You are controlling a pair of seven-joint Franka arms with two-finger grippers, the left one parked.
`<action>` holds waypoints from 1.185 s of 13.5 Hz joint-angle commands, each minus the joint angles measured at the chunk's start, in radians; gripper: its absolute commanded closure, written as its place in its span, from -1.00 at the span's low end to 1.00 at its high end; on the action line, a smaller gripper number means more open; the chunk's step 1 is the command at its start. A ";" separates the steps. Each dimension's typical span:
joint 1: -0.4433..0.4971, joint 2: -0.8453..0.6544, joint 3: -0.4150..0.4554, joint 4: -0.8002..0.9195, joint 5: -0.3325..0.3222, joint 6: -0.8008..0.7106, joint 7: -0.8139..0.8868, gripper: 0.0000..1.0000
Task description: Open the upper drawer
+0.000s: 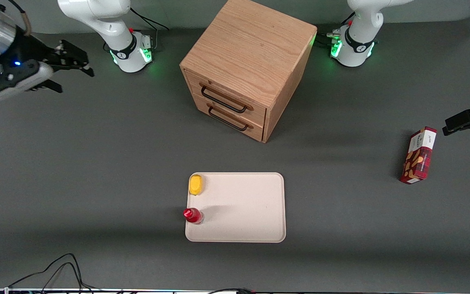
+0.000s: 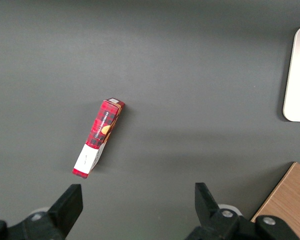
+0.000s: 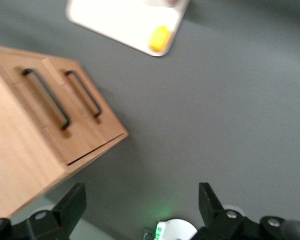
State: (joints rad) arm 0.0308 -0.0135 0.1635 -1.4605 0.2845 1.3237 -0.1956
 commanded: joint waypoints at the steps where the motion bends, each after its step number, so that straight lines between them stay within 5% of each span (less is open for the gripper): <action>1: 0.000 0.110 0.005 0.063 0.161 -0.031 -0.161 -1.00; 3: 0.000 0.188 0.062 0.063 0.231 -0.015 -0.165 -1.00; 8: 0.017 0.389 0.309 0.052 0.155 0.169 -0.153 -1.00; 16: 0.047 0.474 0.432 -0.116 0.053 0.429 -0.140 -1.00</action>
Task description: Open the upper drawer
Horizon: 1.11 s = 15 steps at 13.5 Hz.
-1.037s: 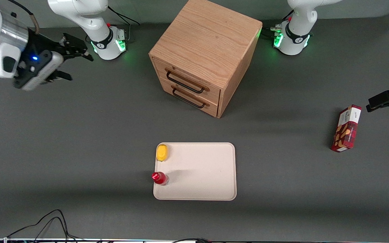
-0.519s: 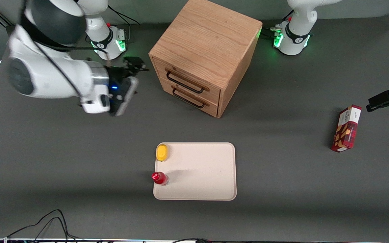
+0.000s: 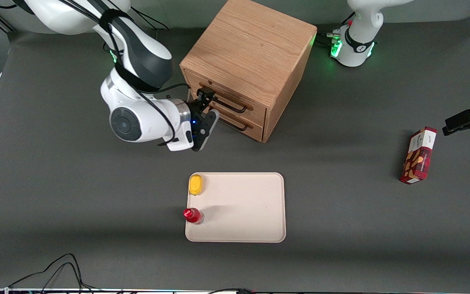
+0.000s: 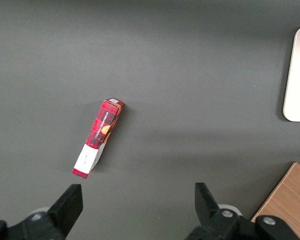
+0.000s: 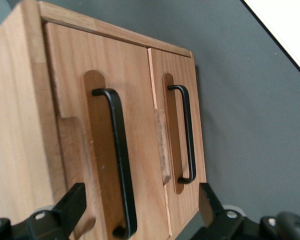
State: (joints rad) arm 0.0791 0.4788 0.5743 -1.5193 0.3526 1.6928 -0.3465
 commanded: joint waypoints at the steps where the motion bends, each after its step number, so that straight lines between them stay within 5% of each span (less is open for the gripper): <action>1: -0.001 -0.019 0.035 -0.077 -0.018 0.082 0.018 -1.00; 15: -0.018 0.033 0.038 -0.089 -0.095 0.154 0.021 -1.00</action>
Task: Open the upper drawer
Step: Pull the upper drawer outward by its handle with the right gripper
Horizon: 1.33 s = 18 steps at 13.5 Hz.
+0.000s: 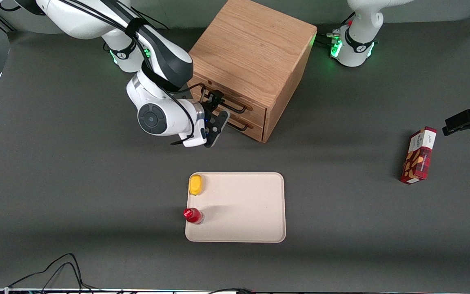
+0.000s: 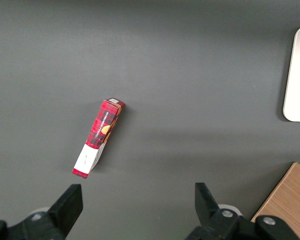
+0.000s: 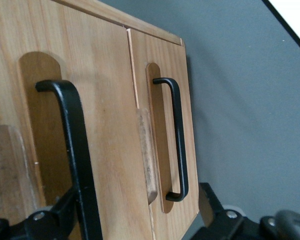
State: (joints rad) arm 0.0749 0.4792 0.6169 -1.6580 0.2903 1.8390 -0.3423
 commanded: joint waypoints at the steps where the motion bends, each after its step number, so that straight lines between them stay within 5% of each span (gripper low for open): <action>1: -0.015 0.041 -0.008 0.069 -0.049 0.008 0.014 -1.00; 10: -0.021 0.162 -0.062 0.265 -0.148 -0.081 0.008 -1.00; 18: -0.026 0.236 -0.120 0.403 -0.148 -0.165 -0.032 -1.00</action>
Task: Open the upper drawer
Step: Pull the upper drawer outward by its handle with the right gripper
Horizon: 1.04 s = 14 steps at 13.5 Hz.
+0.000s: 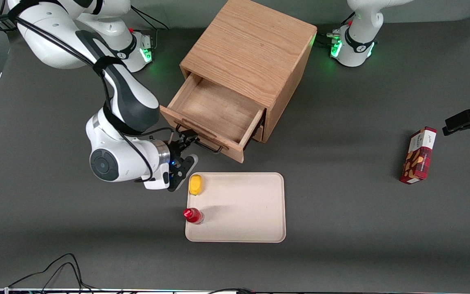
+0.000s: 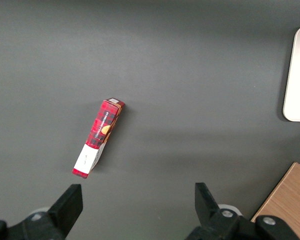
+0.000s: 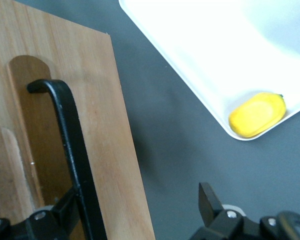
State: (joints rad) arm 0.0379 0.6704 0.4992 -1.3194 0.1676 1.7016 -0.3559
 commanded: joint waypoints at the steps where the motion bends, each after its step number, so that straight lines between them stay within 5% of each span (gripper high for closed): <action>1: 0.013 0.049 -0.002 0.074 -0.026 -0.028 -0.018 -1.00; 14: 0.016 0.129 -0.050 0.265 -0.025 -0.102 -0.058 -1.00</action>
State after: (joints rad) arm 0.0401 0.7515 0.4543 -1.1413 0.1637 1.6267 -0.3947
